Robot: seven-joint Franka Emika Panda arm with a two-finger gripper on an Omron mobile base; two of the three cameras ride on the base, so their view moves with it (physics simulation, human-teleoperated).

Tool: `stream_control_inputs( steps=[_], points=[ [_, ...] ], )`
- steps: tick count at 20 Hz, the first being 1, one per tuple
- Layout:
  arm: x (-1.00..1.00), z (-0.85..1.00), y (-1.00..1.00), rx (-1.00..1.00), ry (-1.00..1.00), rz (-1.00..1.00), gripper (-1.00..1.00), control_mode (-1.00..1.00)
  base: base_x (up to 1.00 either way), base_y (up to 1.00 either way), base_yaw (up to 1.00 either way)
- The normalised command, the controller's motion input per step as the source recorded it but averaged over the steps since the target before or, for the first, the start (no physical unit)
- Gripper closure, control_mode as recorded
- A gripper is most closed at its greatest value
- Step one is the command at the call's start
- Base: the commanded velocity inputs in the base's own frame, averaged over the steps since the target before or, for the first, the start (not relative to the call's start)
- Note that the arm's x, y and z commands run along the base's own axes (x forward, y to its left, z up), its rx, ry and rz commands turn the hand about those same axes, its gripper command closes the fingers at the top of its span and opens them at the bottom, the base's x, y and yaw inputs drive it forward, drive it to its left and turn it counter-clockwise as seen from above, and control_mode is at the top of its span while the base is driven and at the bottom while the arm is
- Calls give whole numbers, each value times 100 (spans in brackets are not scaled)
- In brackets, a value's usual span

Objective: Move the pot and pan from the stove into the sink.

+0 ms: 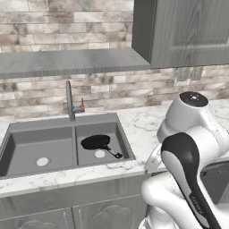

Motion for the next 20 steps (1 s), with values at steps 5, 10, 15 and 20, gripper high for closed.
stream_control_inputs(
  steps=[5, 10, 15, 20],
  points=[
    [-37, 17, -4, 2, -6, 4, -100, -100, 0, 0, 0],
    [-3, 0, 0, 0, 0, 0, -100, 100, -26, 0, 3],
    [0, 0, 0, 0, 0, 0, -100, 100, -86, 1, 17],
    [0, 0, 0, 0, 0, 0, -100, 100, -28, 20, 34]
  ],
)
